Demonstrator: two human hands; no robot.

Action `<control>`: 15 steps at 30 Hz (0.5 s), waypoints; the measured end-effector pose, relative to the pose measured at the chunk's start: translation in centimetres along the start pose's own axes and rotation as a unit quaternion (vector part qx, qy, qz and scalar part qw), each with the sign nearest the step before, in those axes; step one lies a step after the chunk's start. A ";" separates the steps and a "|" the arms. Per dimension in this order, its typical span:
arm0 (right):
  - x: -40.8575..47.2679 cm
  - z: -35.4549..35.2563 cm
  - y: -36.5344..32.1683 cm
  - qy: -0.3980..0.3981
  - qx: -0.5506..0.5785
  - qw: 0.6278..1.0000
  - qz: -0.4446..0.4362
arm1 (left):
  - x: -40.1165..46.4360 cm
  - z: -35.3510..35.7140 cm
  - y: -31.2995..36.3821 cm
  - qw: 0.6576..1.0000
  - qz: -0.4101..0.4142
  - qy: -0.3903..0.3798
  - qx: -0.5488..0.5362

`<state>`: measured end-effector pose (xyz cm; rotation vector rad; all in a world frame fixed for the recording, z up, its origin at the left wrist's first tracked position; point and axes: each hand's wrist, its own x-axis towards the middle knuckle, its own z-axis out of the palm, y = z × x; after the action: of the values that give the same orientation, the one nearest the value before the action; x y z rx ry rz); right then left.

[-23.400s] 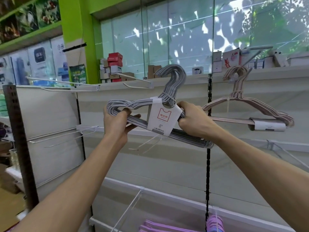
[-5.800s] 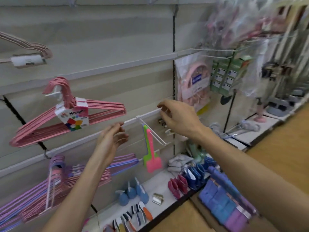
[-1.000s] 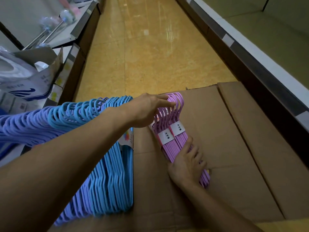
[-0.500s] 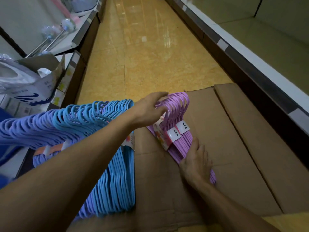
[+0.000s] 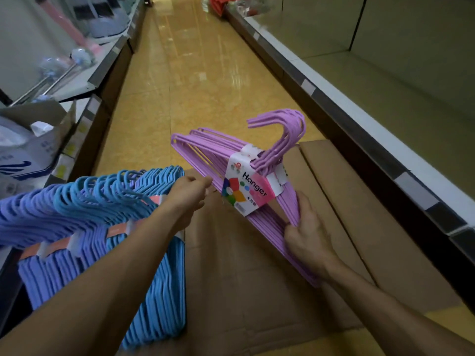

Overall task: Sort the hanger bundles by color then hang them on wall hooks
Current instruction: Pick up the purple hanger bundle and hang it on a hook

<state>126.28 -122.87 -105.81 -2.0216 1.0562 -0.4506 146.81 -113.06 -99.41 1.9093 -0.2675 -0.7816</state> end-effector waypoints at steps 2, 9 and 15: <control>0.5 -1.1 -0.7 -0.019 0.046 0.999 -0.022 | -0.3 0.2 0.4 0.994 -0.024 -0.029 -0.106; 1.3 -4.0 -1.8 -0.075 0.120 0.988 -0.063 | -0.1 0.6 3.5 0.900 0.011 -0.089 -0.428; 2.1 -5.2 -1.8 -0.081 0.051 0.992 -0.078 | -0.8 1.4 3.8 0.882 -0.032 -0.016 -0.469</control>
<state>125.33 -126.48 -101.28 -2.0197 0.7664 -0.4045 145.90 -115.40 -96.11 0.9839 0.1532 -0.7855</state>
